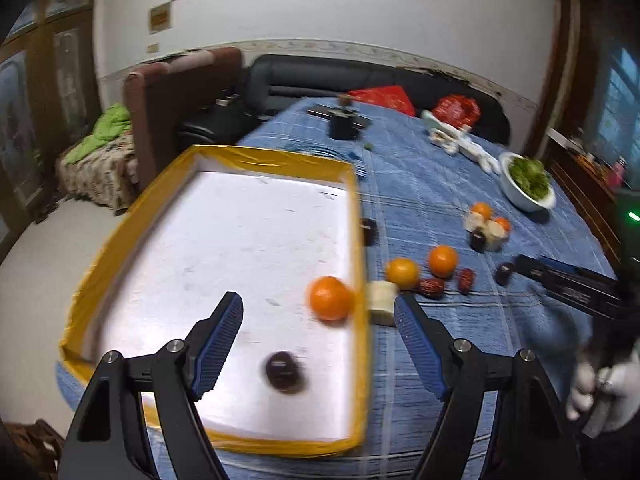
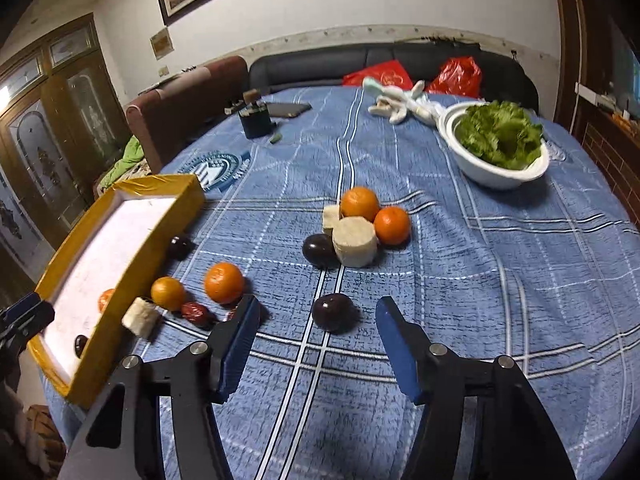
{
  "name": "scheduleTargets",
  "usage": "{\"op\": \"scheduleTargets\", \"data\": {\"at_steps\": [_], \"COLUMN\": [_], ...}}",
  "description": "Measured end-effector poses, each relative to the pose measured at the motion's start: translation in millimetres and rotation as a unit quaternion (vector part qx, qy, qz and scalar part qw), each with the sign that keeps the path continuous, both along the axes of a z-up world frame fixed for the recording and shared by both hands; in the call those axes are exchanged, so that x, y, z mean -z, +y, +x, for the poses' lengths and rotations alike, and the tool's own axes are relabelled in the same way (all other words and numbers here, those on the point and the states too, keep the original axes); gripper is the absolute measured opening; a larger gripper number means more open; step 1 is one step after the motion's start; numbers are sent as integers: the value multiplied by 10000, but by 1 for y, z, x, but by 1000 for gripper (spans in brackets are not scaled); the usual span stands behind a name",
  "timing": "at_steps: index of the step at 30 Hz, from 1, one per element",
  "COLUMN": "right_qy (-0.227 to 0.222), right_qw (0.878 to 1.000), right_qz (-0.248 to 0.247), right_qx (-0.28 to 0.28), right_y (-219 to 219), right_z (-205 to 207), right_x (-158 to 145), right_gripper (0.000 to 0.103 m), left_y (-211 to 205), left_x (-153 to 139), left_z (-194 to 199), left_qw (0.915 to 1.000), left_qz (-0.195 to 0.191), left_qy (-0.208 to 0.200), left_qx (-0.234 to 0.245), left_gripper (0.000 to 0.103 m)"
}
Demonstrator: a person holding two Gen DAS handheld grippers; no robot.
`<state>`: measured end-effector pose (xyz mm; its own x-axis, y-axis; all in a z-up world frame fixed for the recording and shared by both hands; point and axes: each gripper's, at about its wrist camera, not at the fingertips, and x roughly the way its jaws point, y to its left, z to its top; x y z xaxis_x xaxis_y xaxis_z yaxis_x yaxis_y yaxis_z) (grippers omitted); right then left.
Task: Organize fruits
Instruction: 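Grasp a red date with the right tool while the left tool grasps another orange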
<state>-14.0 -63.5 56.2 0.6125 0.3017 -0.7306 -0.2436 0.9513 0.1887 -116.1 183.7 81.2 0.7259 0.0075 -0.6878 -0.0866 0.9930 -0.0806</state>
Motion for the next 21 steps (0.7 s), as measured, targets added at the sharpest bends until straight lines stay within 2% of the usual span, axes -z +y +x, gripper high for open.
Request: {"op": "scheduleTargets", "data": {"at_steps": [3,7,11,12,13,14,17,21], "right_qy": [187,93,173,214,245,318,370,326], "right_qw": [9990,9964,9940,9935,9934,9931,9935,9949], "right_qz": [174,-58,-166,-180,-152,-78,177,454], "right_qx": [-368,-836,-1063,-1102,-1110,-1127,-1062,-840], "right_y": [17,47,60,61,59,57,50,31], "right_z": [9,10,11,11,11,12,14,13], "right_x": [9,16,27,30,32,34,34,29], "right_gripper": [66,66,62,53,39,33,32,32], "left_y": [-14,-23,-21,-21,-21,-22,-27,-50], "left_x": [2,6,6,7,7,8,8,5], "left_z": [7,18,27,29,32,36,48,66], "left_qw": [9998,9995,9992,9991,9990,9988,9976,9964], "left_qz": [12,8,-110,-127,-158,-198,-355,-249], "left_qy": [29,142,220,234,260,287,352,323], "left_qx": [203,290,319,326,339,353,473,749], "left_gripper": [77,77,77,77,77,77,77,77]}}
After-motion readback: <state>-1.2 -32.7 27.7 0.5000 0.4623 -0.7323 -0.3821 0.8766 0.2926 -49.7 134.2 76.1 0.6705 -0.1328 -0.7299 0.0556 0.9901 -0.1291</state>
